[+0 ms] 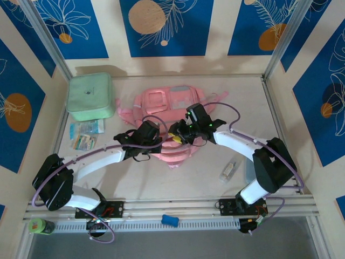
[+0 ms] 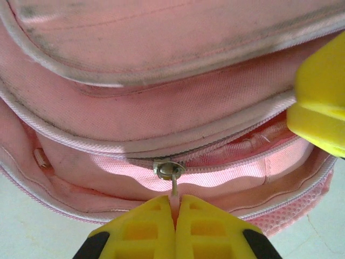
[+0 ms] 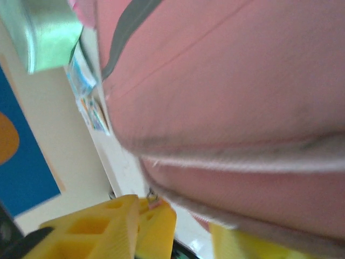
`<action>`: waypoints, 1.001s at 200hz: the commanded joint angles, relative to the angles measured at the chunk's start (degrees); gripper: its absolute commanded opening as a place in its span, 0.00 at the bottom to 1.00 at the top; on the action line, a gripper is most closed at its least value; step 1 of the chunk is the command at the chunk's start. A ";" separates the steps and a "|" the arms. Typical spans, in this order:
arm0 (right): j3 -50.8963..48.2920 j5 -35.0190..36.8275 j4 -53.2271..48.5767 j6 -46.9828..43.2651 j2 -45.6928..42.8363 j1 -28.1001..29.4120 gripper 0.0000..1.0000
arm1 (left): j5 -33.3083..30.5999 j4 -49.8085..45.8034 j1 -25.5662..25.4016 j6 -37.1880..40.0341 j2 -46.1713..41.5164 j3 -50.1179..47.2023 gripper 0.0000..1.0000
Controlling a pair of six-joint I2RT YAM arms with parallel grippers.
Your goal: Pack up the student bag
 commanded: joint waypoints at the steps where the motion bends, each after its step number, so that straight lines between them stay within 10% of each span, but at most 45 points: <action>1: 1.36 4.71 -0.21 0.64 0.62 -0.48 0.27 | -0.98 0.92 -0.75 -0.04 -1.08 1.05 0.00; 53: 1.27 3.02 -2.93 -2.72 -3.77 -3.52 0.00 | -5.68 -3.10 0.46 1.47 -3.39 -0.29 0.00; 106: 0.29 0.81 -5.05 -3.73 -8.46 -5.65 0.00 | -9.31 -5.95 9.95 1.99 -5.00 -1.45 0.00; 140: 0.22 0.33 -4.90 -3.50 -7.38 -3.67 0.00 | -0.89 -0.47 12.80 3.94 -5.41 -0.55 0.00; 170: 3.39 5.90 -4.10 -11.55 -4.73 2.36 0.32 | 1.99 1.80 12.66 3.06 -5.41 -1.47 0.00; 200: 8.31 10.54 -4.50 -35.39 -0.14 5.17 0.42 | 1.67 1.22 12.64 3.01 -6.08 -2.23 0.00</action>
